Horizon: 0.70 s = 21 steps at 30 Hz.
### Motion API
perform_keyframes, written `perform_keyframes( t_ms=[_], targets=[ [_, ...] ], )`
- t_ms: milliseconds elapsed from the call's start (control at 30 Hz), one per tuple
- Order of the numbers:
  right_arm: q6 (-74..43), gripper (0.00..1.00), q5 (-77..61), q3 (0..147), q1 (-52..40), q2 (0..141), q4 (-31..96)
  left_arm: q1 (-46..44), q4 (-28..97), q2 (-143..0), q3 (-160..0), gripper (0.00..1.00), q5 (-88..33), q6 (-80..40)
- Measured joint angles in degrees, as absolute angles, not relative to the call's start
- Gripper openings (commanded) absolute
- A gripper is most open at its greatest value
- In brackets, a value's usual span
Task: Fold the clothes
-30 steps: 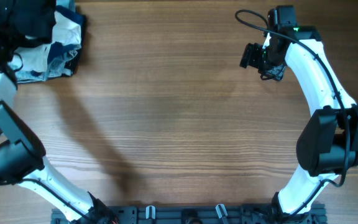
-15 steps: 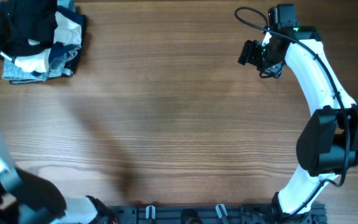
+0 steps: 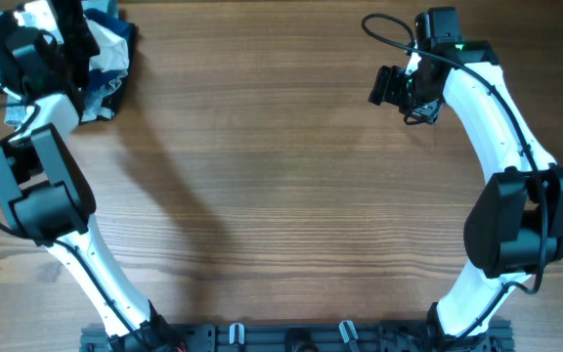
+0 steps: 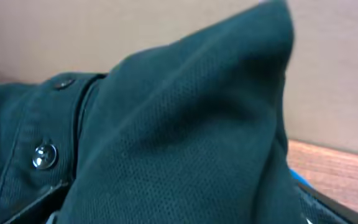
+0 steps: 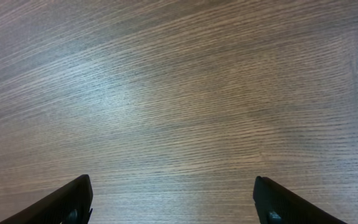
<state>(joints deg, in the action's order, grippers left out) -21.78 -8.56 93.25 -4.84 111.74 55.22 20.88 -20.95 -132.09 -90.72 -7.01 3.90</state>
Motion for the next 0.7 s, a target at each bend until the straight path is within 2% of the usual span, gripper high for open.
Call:
perform_keyframes(
  t_ms=[167,367,467,600,700],
  targets=[
    [-21.78,0.84,-8.56,93.25,-4.84,111.74,55.09,20.88,-11.62,-132.40,-93.80,1.00,-6.20,5.43],
    [-20.38,0.99,-8.51,93.25,-4.84,111.74,53.54,20.84,-8.82,-131.09,-93.89,1.00,-5.80,5.69],
    [-19.18,1.00,-7.46,94.00,-4.34,111.74,53.95,21.06,-3.73,-126.56,-91.50,1.00,-5.89,4.34],
    [-15.73,1.00,-5.91,105.58,-1.48,110.83,59.13,21.50,3.99,-119.11,-89.08,1.00,-8.05,2.42],
    [-13.06,1.00,-1.56,116.68,-0.21,104.64,64.77,21.67,6.15,-113.25,-88.75,1.00,-10.39,1.74]
  ],
)
